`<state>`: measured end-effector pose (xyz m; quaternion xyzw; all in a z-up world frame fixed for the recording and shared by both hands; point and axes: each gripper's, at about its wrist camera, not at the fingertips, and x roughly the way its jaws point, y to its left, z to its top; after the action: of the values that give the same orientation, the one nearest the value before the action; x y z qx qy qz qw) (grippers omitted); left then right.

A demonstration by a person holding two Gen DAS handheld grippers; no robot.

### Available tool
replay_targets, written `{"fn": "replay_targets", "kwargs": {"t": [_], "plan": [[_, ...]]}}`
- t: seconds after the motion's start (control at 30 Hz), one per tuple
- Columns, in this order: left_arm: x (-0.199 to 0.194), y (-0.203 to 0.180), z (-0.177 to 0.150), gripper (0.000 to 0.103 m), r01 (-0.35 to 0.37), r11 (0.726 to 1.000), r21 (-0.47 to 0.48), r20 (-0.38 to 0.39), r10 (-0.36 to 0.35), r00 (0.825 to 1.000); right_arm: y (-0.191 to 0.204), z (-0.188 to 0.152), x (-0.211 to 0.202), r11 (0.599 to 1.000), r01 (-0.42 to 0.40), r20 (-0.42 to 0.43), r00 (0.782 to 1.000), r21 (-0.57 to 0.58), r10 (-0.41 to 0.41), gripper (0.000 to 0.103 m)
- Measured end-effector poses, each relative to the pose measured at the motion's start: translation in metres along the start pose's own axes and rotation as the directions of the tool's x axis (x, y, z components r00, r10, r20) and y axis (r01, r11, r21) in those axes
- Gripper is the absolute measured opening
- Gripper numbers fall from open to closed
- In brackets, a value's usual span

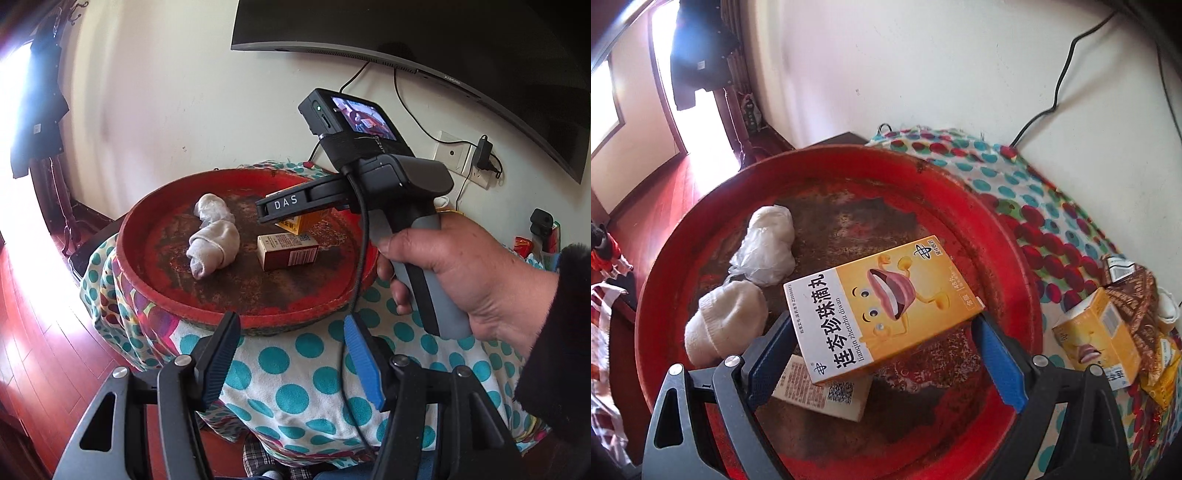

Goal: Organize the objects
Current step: 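Carry the yellow box with the right gripper into the red tray and release, then move the left gripper toward the small yellow box beside the brown snack bag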

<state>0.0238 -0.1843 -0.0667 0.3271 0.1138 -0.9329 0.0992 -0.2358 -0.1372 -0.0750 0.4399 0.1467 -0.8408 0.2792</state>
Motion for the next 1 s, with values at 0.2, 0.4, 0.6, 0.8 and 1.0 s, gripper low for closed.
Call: {"fn": "replay_targets", "kwargs": {"t": [0.2,0.4,0.6,0.8,1.0], "plan": [[0.003,0.003,0.000,0.060,-0.001,1.000,-0.014,-0.006,0.001,1.000,-0.014,-0.002,0.007,0.999,-0.023,-0.023,0.999,0.042,0.024,0.094],[0.003,-0.004,-0.002,0.060,0.010,1.000,0.003,-0.003,-0.010,1.000,-0.048,-0.042,-0.040,0.995,-0.018,0.051,0.999,0.102,0.013,0.098],[-0.003,-0.018,-0.004,0.060,0.020,0.999,0.047,0.016,-0.020,1.000,-0.050,-0.045,-0.073,0.991,-0.021,0.097,0.995,0.130,0.009,0.098],[-0.003,-0.031,-0.005,0.070,0.061,0.995,0.079,0.026,-0.063,0.998,-0.105,-0.111,-0.113,0.969,0.154,0.124,0.976,0.192,-0.180,0.100],[-0.037,-0.062,0.001,0.071,0.397,0.907,0.143,0.031,-0.405,0.914,-0.203,-0.180,-0.101,0.894,0.242,0.058,0.957,0.377,-0.284,0.101]]}}
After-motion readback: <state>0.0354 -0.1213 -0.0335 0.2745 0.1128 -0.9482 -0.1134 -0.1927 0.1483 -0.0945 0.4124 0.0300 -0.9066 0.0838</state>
